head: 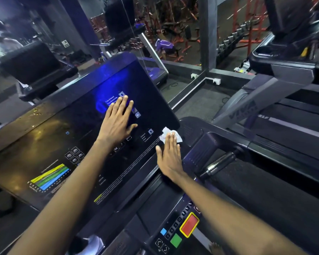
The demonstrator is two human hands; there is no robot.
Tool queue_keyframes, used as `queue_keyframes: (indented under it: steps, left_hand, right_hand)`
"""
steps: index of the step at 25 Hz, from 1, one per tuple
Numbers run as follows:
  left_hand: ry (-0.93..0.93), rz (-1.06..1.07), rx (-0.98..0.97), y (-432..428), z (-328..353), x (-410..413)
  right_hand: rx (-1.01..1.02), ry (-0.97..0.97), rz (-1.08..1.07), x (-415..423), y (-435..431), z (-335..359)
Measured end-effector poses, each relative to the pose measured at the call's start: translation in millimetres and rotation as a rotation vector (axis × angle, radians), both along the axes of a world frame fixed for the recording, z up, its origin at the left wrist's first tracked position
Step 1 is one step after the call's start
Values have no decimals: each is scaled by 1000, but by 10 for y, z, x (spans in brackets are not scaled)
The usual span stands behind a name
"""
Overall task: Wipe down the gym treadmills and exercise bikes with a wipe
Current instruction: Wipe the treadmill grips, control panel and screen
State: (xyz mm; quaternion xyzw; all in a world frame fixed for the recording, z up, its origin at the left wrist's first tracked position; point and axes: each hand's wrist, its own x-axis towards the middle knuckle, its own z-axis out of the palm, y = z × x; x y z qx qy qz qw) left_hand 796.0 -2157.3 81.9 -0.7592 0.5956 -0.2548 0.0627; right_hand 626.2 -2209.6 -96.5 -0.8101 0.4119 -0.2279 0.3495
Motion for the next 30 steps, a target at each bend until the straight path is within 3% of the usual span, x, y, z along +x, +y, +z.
queue_keyframes:
  steps: [7,12,18,23,30]
  left_hand:
    - [-9,-19,-43,244,-73,66]
    - [-13,13,-68,320,-158,10]
    - [15,56,-83,334,-196,-58]
    - [64,67,-80,343,-211,-56]
    - [89,18,-125,397,-270,-48]
  right_hand:
    - [-323,70,369,-326,209,-265]
    - [-257,-35,227,-106,-49,12]
    - [-432,-26,381,-99,-111,12]
    - [-329,-64,276,-258,-49,-145]
    - [-375,-122,304,-417,145,-223]
